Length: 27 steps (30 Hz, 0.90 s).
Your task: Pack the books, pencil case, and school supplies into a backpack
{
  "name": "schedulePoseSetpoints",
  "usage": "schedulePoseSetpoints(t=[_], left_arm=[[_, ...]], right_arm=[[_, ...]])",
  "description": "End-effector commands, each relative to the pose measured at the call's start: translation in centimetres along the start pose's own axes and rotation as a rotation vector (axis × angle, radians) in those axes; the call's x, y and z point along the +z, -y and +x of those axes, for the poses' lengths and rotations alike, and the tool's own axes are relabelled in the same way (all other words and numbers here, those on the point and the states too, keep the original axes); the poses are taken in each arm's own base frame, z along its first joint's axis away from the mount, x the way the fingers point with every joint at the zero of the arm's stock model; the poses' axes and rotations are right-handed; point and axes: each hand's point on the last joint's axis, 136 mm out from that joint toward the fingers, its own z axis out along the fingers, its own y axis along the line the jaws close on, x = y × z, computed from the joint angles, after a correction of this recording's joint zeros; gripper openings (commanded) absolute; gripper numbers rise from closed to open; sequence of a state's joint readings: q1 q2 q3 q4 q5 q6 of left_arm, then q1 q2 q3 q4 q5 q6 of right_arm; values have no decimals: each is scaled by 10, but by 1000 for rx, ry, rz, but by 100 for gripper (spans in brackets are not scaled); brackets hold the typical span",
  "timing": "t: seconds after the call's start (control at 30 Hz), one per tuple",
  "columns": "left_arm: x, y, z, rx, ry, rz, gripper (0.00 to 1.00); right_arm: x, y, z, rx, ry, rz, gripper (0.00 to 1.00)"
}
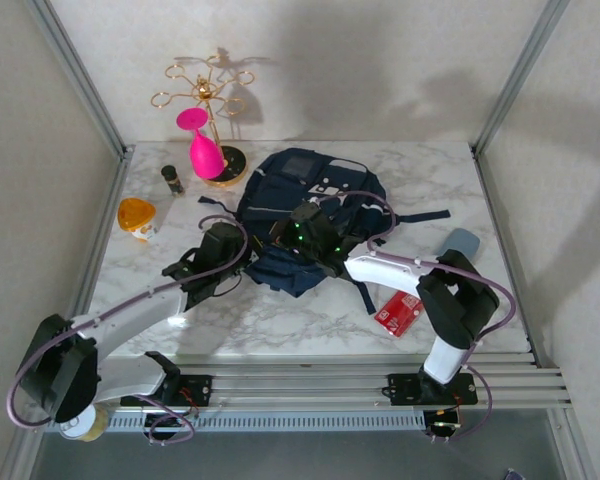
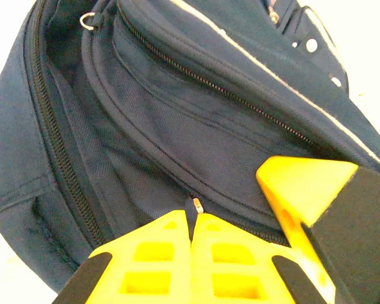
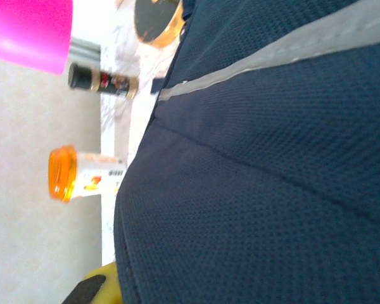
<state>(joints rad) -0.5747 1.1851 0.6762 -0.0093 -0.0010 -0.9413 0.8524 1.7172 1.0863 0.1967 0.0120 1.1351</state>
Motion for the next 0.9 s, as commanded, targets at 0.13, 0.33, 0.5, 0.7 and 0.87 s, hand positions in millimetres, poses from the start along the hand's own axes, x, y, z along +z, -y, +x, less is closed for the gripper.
schedulePoseSetpoints(t=[0.13,0.33,0.5,0.7,0.87], left_arm=[[-33,-58,-25,-160,153,-110,0],[-34,-90,-43,-189,211,-204,0],[-20,-73,-43,-188,167,-127,0],[-9,-42,-36,-135,91,-16,0],[-7,-17,-23,182,3,15,25]], right_arm=[[-71,-26,-9,-168,-161,-237,0],[-114,2,-59,-204,-181,-286,0],[-108,10,-65,-169,-181,-238,0],[-100,-7,-60,-147,-163,-277,3],[-97,-10,-56,-151,-203,-278,3]])
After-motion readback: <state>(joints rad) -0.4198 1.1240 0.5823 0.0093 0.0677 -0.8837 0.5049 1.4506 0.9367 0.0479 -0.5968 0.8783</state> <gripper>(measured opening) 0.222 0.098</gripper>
